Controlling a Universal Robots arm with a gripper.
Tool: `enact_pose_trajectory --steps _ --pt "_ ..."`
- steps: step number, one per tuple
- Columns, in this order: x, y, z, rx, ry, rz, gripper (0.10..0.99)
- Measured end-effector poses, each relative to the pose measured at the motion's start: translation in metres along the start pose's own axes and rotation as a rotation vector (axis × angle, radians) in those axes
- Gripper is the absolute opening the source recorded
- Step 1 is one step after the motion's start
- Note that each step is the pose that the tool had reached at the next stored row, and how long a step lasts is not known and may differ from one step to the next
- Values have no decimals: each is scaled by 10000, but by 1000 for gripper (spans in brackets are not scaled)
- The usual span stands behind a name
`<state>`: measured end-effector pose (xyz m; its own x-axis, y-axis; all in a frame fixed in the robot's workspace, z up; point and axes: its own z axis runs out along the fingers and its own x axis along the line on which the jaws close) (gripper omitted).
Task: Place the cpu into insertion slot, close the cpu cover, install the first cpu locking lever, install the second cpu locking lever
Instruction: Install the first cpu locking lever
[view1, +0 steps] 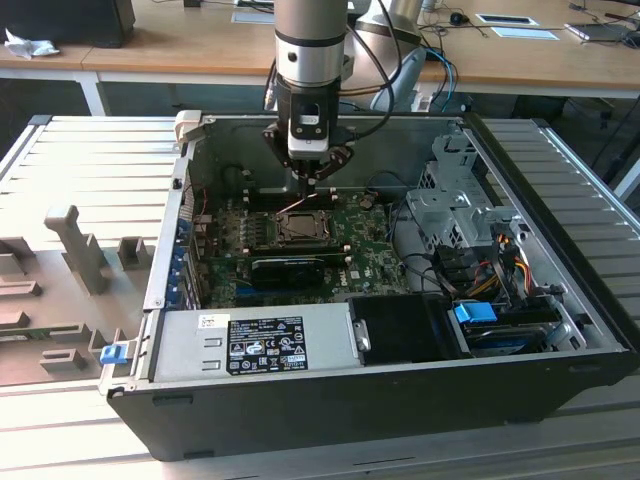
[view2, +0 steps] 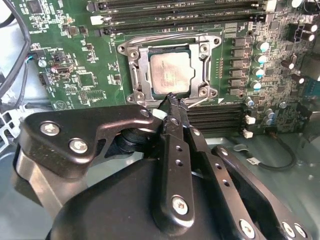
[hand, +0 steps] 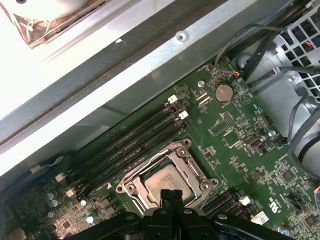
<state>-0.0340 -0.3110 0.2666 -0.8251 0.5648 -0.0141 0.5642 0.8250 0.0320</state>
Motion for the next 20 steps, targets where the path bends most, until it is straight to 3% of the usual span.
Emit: enact_pose_trajectory --steps 20 --pt "0 0 0 -22 51 -1597 106"
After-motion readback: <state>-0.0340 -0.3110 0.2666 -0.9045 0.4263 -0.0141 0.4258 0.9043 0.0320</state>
